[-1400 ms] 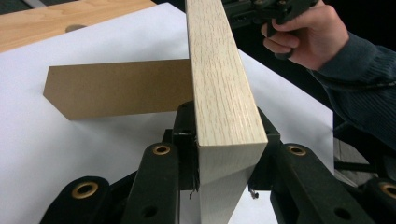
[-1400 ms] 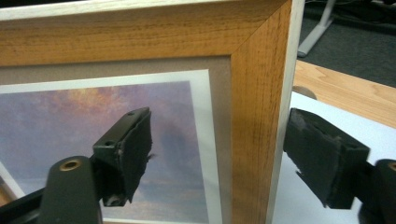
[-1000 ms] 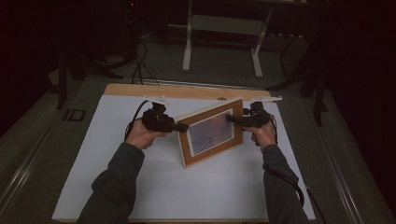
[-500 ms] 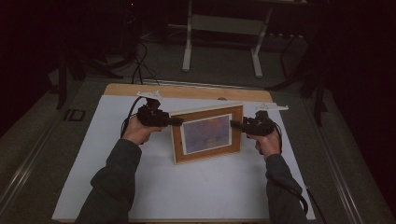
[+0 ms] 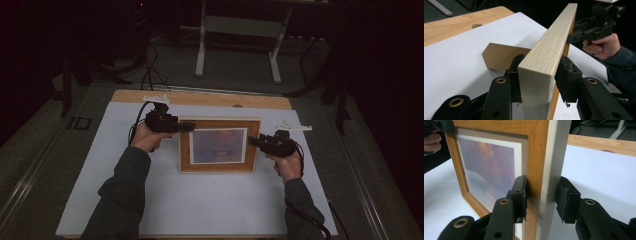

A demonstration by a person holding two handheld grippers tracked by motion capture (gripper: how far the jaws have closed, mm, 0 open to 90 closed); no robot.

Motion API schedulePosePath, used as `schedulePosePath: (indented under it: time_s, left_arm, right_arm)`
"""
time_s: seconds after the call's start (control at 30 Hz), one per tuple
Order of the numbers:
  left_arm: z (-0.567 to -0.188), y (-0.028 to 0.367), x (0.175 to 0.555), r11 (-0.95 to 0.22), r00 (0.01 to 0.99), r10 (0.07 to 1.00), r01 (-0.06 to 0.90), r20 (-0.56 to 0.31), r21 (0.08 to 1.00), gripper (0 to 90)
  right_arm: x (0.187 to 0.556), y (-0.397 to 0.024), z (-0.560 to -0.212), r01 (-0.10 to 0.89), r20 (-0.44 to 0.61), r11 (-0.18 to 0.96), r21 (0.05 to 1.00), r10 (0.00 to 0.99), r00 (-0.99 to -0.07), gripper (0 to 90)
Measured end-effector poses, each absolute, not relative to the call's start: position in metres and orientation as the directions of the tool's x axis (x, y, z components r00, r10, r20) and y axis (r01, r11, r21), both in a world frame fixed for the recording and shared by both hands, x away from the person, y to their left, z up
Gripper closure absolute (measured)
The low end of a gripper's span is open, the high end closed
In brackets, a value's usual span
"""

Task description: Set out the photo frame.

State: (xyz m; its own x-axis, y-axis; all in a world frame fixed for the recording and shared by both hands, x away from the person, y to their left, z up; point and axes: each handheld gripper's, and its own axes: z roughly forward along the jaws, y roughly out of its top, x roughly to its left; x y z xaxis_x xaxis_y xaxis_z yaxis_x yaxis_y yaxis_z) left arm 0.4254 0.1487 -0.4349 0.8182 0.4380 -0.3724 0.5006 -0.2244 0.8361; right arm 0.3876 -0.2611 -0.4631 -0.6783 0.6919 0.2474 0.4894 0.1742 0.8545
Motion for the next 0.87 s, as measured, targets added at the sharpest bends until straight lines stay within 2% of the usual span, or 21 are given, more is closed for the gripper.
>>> schedulePosePath:
  time_s: [0.13, 0.2, 0.33, 0.47, 0.63, 0.73, 0.77, 0.87]
  left_arm:
    - [-0.434, 0.148, 0.424, -0.221, 0.810, 0.446, 0.511, -0.380, 0.831, 60.2]
    - [-0.434, 0.149, 0.424, -0.220, 0.799, 0.459, 0.525, -0.388, 0.822, 54.6]
    - [-0.434, 0.151, 0.422, -0.213, 0.779, 0.489, 0.544, -0.393, 0.812, 43.9]
    - [-0.432, 0.156, 0.418, -0.200, 0.770, 0.505, 0.543, -0.389, 0.816, 37.7]
    - [-0.428, 0.167, 0.410, -0.173, 0.753, 0.536, 0.540, -0.381, 0.823, 34.7]
    - [-0.425, 0.174, 0.397, -0.141, 0.727, 0.586, 0.526, -0.358, 0.839, 34.7]
    - [-0.425, 0.177, 0.382, -0.146, 0.700, 0.641, 0.514, -0.315, 0.845, 34.8]
    - [-0.427, 0.181, 0.365, -0.143, 0.680, 0.680, 0.492, -0.276, 0.859, 34.7]
  right_arm:
    - [0.388, -0.261, -0.463, 0.493, 0.251, 0.176, 0.852, 0.690, -0.679, 62.6]
    - [0.388, -0.262, -0.462, 0.495, 0.254, 0.179, 0.850, 0.686, -0.682, 61.7]
    - [0.387, -0.263, -0.463, 0.490, 0.224, 0.205, 0.847, 0.700, -0.679, 48.1]
    - [0.385, -0.266, -0.463, 0.495, 0.225, 0.204, 0.845, 0.704, -0.673, 42.4]
    - [0.381, -0.271, -0.460, 0.492, 0.231, 0.192, 0.849, 0.702, -0.674, 37.9]
    - [0.378, -0.272, -0.458, 0.487, 0.228, 0.194, 0.852, 0.700, -0.677, 36.8]
    - [0.376, -0.274, -0.456, 0.480, 0.222, 0.195, 0.855, 0.699, -0.680, 35.7]
    - [0.372, -0.277, -0.454, 0.476, 0.214, 0.199, 0.857, 0.702, -0.679, 34.6]
